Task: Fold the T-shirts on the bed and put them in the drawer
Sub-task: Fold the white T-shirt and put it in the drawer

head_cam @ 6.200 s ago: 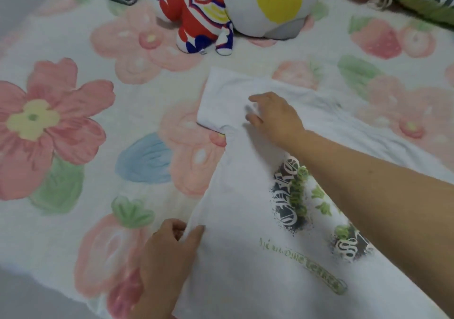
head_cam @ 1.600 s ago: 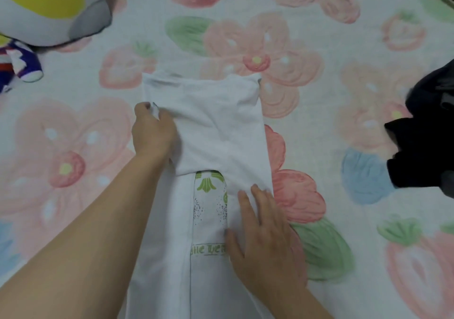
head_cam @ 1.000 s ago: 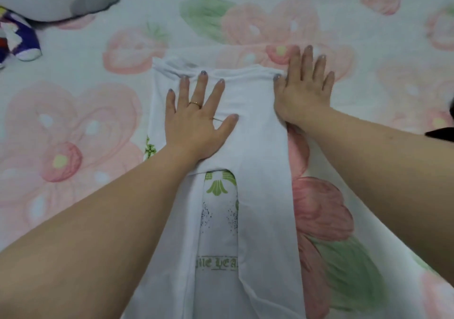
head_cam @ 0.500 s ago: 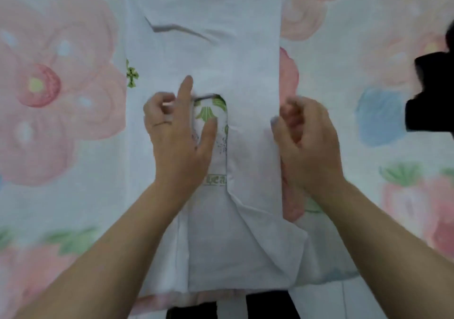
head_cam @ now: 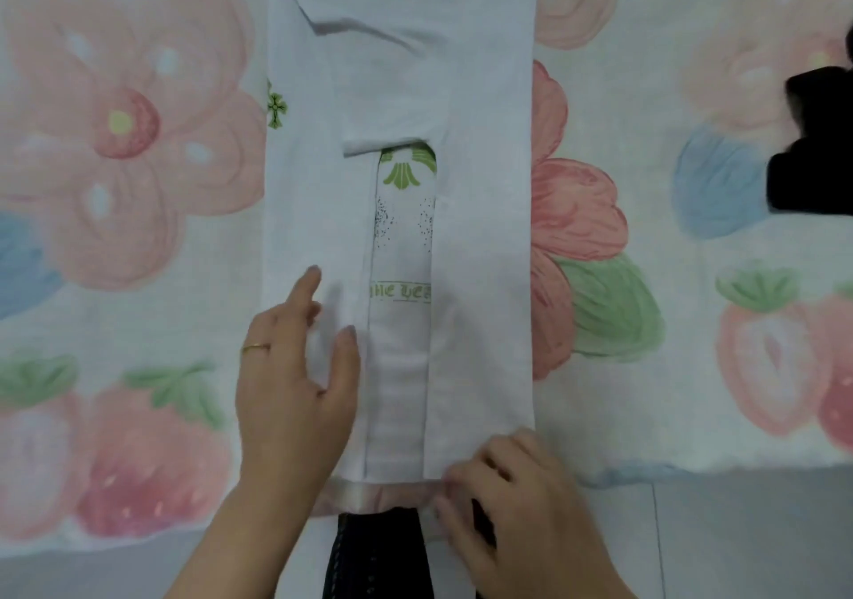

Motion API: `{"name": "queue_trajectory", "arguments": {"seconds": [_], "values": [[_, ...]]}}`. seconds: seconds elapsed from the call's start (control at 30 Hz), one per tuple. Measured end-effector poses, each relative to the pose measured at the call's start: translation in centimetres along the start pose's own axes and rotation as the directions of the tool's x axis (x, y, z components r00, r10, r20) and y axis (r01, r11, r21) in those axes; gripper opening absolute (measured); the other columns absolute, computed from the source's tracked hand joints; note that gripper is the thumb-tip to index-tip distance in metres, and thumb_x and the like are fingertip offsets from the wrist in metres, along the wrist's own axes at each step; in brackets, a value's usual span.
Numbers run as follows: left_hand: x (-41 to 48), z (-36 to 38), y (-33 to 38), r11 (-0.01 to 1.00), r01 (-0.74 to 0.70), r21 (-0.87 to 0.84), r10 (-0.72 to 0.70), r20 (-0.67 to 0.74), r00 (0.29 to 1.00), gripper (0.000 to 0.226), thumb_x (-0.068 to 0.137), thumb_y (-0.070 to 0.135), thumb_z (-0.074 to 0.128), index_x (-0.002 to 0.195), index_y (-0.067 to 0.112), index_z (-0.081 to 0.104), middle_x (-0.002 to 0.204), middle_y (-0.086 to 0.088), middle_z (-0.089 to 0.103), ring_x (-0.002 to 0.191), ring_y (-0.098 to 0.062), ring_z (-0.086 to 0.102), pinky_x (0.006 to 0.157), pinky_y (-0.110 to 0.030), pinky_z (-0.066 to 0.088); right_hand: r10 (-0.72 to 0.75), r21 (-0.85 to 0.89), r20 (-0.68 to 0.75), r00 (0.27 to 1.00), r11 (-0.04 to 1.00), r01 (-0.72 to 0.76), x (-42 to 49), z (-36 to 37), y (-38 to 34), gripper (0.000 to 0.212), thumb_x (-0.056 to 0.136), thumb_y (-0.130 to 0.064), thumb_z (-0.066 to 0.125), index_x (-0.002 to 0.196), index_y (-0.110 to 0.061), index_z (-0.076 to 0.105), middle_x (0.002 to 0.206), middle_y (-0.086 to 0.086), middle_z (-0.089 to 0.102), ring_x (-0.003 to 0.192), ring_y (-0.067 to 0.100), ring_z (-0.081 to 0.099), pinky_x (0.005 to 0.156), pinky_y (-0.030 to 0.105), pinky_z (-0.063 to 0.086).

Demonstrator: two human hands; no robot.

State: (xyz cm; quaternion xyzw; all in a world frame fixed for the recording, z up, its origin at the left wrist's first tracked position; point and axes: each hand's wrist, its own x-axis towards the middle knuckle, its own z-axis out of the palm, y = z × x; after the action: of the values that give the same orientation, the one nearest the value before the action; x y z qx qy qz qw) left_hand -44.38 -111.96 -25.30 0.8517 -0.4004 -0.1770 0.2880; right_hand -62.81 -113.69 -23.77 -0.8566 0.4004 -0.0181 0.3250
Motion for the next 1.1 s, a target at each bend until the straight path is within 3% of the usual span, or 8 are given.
{"name": "queue_trajectory", "arguments": {"seconds": [0.07,0.17,0.3,0.5,0.63,0.7,0.93,1.1], "values": [[0.5,-0.8,-1.5,0.975,-0.077,0.209,0.091,-0.057,0.994,0.046,0.086,0.021,0.043,0.125,-0.003,0.052,0.110,-0.029,0.059,0.101,-0.043,0.056,0.093,-0.036,0.037,0.078,0.018,-0.191,0.979,0.997,-0.075,2.6,-0.7,0.3,0.028,0.082,-0.027,0.049,0.087,-0.011,0.071,0.079,0.006,0.063,0.076,0.026,0.058,0.068,0.032,0.044],[2.6,0.3,-2.6,0.925,-0.174,0.337,0.190,-0.013,0.982,0.047,0.089,0.020,0.038,0.129,-0.003,0.050,0.132,-0.030,0.047,0.125,-0.053,0.038,0.100,-0.058,0.030,0.120,-0.030,-0.344,0.931,0.990,-0.139,8.8,-0.9,0.9,0.042,0.088,-0.021,0.042,0.121,0.000,0.058,0.121,0.021,0.059,0.116,0.039,0.053,0.100,0.037,0.033],[4.0,3.1,-3.6,0.887,-0.169,0.430,0.102,0.174,0.979,0.054,0.094,0.035,0.026,0.144,0.017,0.028,0.154,-0.012,0.018,0.142,-0.035,0.007,0.111,-0.055,0.008,0.132,-0.234,-0.090,0.987,0.961,-0.149,13.6,1.1,3.5,0.060,0.097,-0.035,0.031,0.147,-0.005,0.016,0.156,0.013,0.012,0.145,0.029,0.008,0.116,0.039,0.004],[-3.7,2.6,-7.0,0.822,-0.266,0.503,0.128,0.292,0.948,0.052,0.095,0.040,0.021,0.144,0.023,0.027,0.152,-0.009,0.018,0.140,-0.031,0.018,0.109,-0.048,0.014,0.001,-0.406,-0.063,0.998,0.914,-0.027,5.8,3.8,5.5,0.055,0.088,-0.035,0.040,0.137,-0.011,0.042,0.145,0.011,0.038,0.134,0.037,0.036,0.109,0.052,0.024],[-6.9,0.7,-7.6,0.805,-0.305,0.510,0.103,0.385,0.917,0.054,0.096,0.049,0.008,0.145,0.028,0.016,0.158,0.003,-0.002,0.144,-0.022,-0.001,0.111,-0.047,0.008,-0.020,-0.368,0.033,0.999,0.929,0.031,2.2,2.9,4.8,0.052,0.083,-0.034,0.044,0.132,-0.018,0.051,0.142,0.006,0.044,0.131,0.037,0.039,0.106,0.052,0.026],[-5.8,-0.1,-6.7,0.815,-0.330,0.477,0.139,0.392,0.910,0.057,0.095,0.053,0.009,0.143,0.027,0.024,0.156,-0.003,0.014,0.142,-0.028,0.008,0.108,-0.052,0.009,-0.076,-0.340,0.049,0.996,0.936,0.088,2.8,1.8,4.0,0.053,0.083,-0.035,0.042,0.128,-0.013,0.056,0.140,0.009,0.048,0.131,0.034,0.041,0.106,0.048,0.026],[4.5,2.7,-3.2,0.791,-0.394,0.468,0.261,0.324,0.909,0.060,0.091,0.045,0.026,0.143,0.014,0.031,0.150,-0.010,0.027,0.138,-0.033,0.014,0.109,-0.056,0.010,0.044,-0.295,-0.012,0.999,0.955,-0.046,12.7,1.7,2.9,0.064,0.093,-0.039,0.033,0.144,-0.001,0.024,0.153,0.017,0.019,0.142,0.033,0.016,0.116,0.046,0.011],[0.4,2.3,-5.4,0.619,-0.695,0.366,0.383,0.632,0.674,0.064,0.086,0.049,0.032,0.140,0.014,0.035,0.148,-0.007,0.034,0.134,-0.039,0.032,0.108,-0.055,0.024,-0.199,-0.382,0.262,0.944,0.877,0.291,6.7,3.6,3.8,0.061,0.088,-0.042,0.037,0.136,-0.003,0.042,0.144,0.014,0.039,0.134,0.032,0.035,0.110,0.046,0.024]]}}
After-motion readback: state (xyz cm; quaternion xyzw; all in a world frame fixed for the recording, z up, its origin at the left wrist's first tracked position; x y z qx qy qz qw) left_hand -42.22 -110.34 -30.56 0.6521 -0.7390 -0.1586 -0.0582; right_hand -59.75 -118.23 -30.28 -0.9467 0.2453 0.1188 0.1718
